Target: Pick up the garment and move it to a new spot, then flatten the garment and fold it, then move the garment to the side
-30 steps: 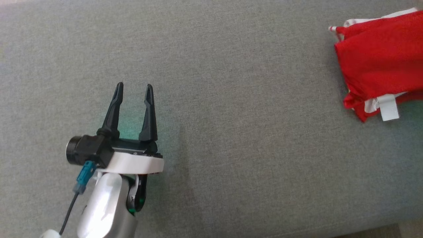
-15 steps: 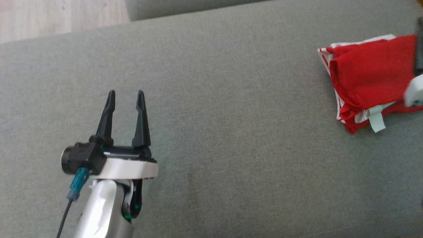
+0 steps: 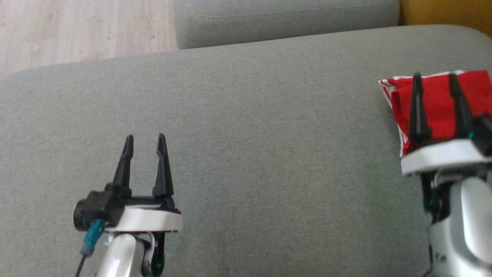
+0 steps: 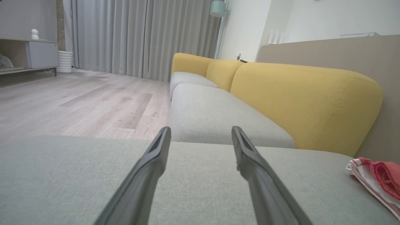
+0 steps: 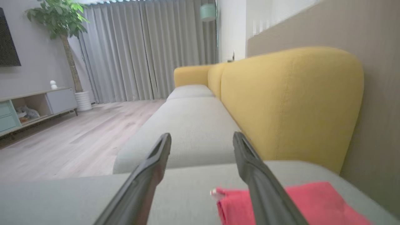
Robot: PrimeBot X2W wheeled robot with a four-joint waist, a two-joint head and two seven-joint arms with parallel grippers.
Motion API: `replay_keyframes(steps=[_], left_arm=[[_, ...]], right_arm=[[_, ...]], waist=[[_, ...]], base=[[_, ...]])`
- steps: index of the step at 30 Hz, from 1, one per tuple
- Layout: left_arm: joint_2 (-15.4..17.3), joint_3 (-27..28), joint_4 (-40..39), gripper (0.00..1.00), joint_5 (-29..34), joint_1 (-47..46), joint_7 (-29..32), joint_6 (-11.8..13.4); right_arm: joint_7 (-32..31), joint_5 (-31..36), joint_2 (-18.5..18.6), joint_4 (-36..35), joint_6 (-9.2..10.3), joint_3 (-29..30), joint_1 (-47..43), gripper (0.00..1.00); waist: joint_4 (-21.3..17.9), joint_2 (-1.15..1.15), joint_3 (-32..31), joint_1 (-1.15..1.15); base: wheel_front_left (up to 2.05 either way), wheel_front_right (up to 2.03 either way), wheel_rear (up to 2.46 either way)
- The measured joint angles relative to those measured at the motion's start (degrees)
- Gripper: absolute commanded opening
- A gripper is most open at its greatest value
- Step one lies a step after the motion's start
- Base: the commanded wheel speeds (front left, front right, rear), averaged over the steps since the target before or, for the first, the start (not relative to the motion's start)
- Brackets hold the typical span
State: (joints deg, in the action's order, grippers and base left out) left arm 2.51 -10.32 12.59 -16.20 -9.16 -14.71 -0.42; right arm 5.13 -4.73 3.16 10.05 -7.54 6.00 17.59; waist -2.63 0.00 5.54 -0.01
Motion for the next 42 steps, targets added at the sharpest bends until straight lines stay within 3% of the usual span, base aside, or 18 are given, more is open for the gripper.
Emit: replay_keyframes(steps=[7,15,27,31,42], left_arm=[[0.08,-0.65,0.47,1.00,0.07,1.60,0.00,0.54],[0.14,-0.94,2.98,1.00,-0.94,3.22,0.00,2.13],[0.14,-0.60,2.58,1.00,-1.48,3.23,0.00,3.03],[0.14,-0.59,2.72,1.00,-1.46,3.23,0.00,4.39],[0.14,0.12,2.93,1.00,-1.55,3.23,0.00,4.37]], right_arm=[[5.89,-6.94,-0.30,7.02,0.01,-1.79,-7.08,1.00],[9.09,-8.88,-0.42,10.28,0.01,-5.46,-11.40,1.00],[9.25,-7.66,-0.42,8.32,0.00,-5.49,-11.70,1.00],[9.25,-7.45,-0.42,8.18,0.00,-5.61,-11.70,1.00],[9.25,-7.28,-0.42,7.86,0.00,-5.90,-11.70,1.00]], waist=[[1.98,0.00,-1.33,0.00],[2.89,0.00,-1.64,0.01],[1.95,0.00,-1.60,0.01],[1.73,0.00,-1.62,0.01],[1.42,0.00,-1.58,0.01]], base=[[0.00,0.00,0.00],[0.00,0.00,0.00],[0.00,0.00,0.00],[0.00,0.00,0.00],[0.00,0.00,0.00]])
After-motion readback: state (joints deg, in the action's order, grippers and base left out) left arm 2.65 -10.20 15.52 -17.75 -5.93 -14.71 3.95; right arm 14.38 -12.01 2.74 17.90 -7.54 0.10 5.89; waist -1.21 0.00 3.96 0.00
